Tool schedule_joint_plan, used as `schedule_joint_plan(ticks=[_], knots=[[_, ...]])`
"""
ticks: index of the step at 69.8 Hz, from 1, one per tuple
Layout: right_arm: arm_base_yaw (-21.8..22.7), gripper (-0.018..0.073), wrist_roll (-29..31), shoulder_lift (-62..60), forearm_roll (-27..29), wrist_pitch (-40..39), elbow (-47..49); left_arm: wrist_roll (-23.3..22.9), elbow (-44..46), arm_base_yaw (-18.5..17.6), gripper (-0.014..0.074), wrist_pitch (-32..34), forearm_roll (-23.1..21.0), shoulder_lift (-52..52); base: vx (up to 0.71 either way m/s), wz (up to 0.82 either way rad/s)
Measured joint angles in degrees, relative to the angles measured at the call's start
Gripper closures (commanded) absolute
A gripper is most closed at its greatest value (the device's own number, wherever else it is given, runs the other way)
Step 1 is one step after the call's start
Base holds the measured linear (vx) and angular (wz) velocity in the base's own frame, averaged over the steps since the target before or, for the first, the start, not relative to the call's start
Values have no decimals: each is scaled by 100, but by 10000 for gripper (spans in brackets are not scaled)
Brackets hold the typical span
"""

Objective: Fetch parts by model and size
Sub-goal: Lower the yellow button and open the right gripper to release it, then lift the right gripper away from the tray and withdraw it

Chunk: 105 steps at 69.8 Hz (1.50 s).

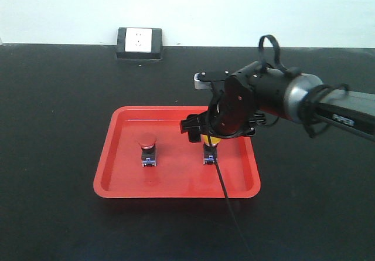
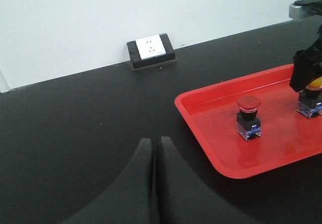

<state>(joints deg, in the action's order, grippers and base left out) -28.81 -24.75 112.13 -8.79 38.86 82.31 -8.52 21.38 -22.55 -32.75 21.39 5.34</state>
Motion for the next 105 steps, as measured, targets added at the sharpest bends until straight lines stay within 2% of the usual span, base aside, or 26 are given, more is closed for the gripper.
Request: schedule_joint_plan(ticks=[12, 24, 37, 47, 61, 74, 105], knots=[[0, -16, 0, -769, -94, -807, -857, 0, 0, 0, 604, -27, 0, 0, 0, 0], [0, 28, 0, -1654, -488, -1498, -1682, 0, 0, 0, 604, -32, 0, 0, 0, 0], [0, 118, 0, -2757, -877, -2160, -2648, 0, 0, 0, 604, -32, 0, 0, 0, 0], [0, 261, 0, -3582, -1061, -2727, -3337, 0, 0, 0, 604, -32, 0, 0, 0, 0], [0, 577, 12, -4637, -1158, -3100, -4169, 0, 0, 0, 604, -32, 0, 0, 0, 0], [0, 568, 64, -5677, -1202, -3431, -4937, 0, 0, 0, 604, -32, 0, 0, 0, 0], [0, 564, 230, -7929, -1450, -3453, -6357, 0, 0, 0, 604, -32, 0, 0, 0, 0]])
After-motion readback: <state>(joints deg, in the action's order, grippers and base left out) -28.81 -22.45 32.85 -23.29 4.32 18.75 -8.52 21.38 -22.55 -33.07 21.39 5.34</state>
